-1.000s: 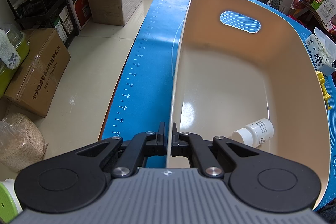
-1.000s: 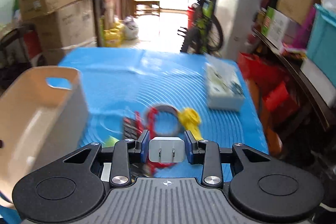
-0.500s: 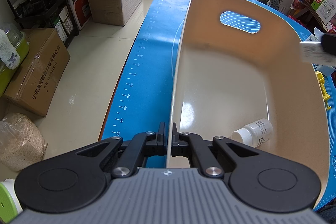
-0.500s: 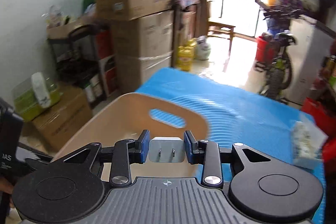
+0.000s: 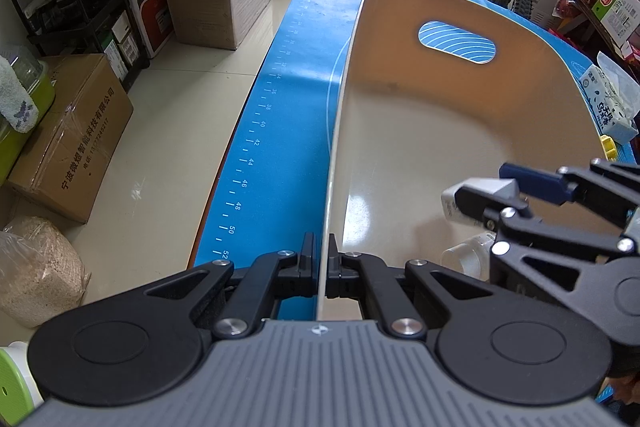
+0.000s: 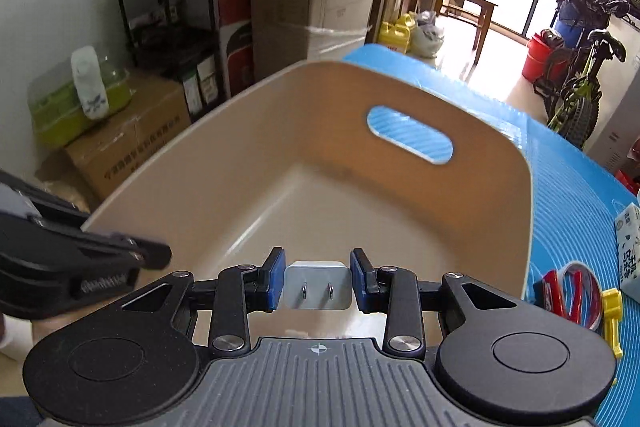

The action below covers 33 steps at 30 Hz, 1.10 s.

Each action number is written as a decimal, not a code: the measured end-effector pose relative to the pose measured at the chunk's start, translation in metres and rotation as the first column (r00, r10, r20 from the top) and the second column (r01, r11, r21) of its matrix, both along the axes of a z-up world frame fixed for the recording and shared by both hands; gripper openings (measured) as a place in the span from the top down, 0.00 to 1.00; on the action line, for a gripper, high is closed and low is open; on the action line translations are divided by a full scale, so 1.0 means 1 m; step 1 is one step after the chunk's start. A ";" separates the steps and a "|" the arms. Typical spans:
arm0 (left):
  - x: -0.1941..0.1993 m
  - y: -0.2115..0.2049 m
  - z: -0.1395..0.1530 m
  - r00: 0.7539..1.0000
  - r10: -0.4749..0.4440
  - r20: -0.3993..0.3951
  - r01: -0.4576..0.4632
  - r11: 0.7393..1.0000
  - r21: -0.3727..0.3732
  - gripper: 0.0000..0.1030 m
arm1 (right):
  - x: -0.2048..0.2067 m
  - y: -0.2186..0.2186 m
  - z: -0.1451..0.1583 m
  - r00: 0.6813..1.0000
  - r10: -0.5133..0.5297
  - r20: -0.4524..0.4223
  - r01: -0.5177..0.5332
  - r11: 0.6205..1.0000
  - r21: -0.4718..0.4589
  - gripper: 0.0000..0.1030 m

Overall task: Organize rigid objects
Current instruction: 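Carry the charger into the basket and release it from the right tool, then grasp the red toy figure with the right tool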

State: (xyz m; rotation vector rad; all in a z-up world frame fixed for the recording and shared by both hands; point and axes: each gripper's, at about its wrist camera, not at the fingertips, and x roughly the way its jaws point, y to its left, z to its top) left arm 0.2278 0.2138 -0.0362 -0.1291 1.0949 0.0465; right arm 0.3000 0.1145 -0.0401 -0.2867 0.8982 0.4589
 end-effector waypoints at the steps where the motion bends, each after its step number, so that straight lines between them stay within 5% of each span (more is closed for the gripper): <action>1: 0.000 0.000 0.000 1.000 0.000 0.001 0.000 1.000 0.000 0.96 | 0.002 0.000 -0.002 1.000 -0.003 -0.015 0.003 1.000 -0.007 0.59; 7: 0.001 -0.003 0.000 1.000 -0.001 -0.001 0.001 1.000 0.004 0.96 | 0.006 0.002 -0.006 0.998 -0.011 -0.068 0.008 0.999 -0.050 0.59; 12: 0.000 -0.003 0.000 1.000 0.000 -0.001 0.000 1.000 0.006 0.96 | 0.004 -0.008 0.001 0.999 -0.016 -0.044 0.015 1.000 -0.012 0.47; 21: 0.001 -0.001 0.000 1.000 -0.002 -0.001 0.002 1.000 0.011 0.96 | -0.002 -0.072 0.046 0.991 -0.121 0.051 0.111 0.981 0.162 0.38; 27: 0.000 0.000 0.000 1.000 -0.002 -0.001 0.002 1.000 0.009 0.96 | 0.003 -0.128 0.064 0.967 -0.219 0.129 0.199 0.968 0.150 0.35; 33: 0.000 -0.001 0.000 1.000 -0.001 -0.001 0.001 1.000 0.009 0.96 | 0.018 -0.185 0.043 0.936 -0.332 0.119 0.319 0.941 0.110 0.34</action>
